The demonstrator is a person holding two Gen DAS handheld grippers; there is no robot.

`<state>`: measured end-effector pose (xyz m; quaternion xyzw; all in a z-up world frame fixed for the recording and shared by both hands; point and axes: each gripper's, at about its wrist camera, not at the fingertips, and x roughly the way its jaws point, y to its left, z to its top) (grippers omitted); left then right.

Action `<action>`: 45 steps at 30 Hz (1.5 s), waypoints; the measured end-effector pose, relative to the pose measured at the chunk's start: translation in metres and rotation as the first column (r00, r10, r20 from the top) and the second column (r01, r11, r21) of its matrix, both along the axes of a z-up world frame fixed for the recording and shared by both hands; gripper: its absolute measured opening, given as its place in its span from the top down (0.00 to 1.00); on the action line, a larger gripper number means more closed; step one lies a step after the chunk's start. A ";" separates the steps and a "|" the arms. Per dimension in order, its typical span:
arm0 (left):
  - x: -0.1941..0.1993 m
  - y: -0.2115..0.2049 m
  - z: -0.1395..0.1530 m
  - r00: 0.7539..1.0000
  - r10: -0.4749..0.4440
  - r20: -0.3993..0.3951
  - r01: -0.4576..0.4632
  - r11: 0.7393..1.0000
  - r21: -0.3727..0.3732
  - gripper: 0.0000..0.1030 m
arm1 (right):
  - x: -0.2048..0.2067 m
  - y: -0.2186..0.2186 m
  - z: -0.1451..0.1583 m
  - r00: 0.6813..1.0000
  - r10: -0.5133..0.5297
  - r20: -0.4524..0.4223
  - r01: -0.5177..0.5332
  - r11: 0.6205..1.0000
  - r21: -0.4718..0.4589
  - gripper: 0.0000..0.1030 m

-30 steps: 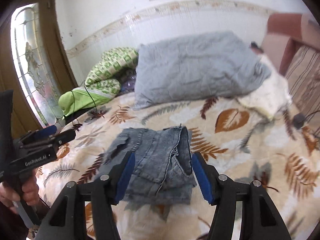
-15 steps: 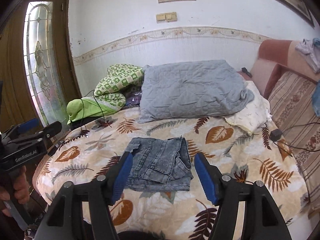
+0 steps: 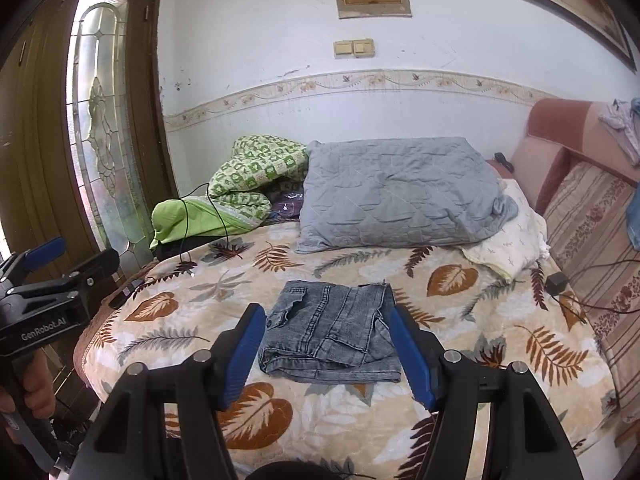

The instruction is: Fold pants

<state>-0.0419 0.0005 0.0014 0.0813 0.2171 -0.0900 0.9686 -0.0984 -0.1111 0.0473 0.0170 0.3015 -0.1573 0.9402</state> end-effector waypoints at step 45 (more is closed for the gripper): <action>0.011 0.009 -0.003 1.000 0.017 -0.008 -0.017 1.000 0.002 0.01 | 0.020 0.005 -0.017 0.999 0.014 -0.049 -0.015 1.000 -0.008 0.34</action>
